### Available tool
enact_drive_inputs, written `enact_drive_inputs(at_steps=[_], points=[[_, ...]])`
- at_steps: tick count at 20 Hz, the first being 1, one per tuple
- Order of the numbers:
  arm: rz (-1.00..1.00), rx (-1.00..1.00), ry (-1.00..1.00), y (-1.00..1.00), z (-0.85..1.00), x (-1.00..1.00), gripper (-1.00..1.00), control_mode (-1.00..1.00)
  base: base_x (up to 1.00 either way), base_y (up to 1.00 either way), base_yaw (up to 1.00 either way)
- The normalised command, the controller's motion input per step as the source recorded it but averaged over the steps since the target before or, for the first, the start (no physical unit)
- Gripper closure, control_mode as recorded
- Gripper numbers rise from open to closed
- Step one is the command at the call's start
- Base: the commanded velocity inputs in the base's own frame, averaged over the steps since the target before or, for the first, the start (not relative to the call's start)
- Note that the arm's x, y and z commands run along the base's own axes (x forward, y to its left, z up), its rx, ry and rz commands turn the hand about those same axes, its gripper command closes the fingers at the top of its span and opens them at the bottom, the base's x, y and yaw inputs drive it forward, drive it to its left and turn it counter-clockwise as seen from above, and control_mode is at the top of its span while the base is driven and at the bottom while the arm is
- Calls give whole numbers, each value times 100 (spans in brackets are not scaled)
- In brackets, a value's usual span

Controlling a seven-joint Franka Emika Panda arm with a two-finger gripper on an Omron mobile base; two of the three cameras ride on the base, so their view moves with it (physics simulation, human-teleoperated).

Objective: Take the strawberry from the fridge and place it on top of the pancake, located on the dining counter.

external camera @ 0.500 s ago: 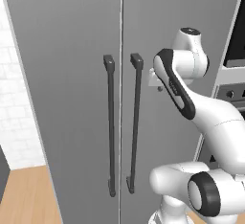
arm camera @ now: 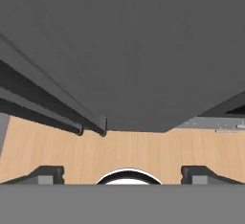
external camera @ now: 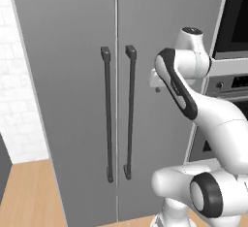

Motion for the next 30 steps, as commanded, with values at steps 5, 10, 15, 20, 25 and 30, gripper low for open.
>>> enact_drive_inputs(at_steps=[5,10,15,20,25,30], points=[[0,0,0,0,0,0,-100,100,-56,22,0],[0,0,0,0,0,0,-100,100,-5,55,0],[0,0,0,0,0,0,-100,100,0,45,0],[0,0,0,0,0,0,-100,100,10,20,-1],[0,0,0,0,0,0,-100,100,18,21,-1],[0,0,0,0,0,0,-100,100,19,27,0]])
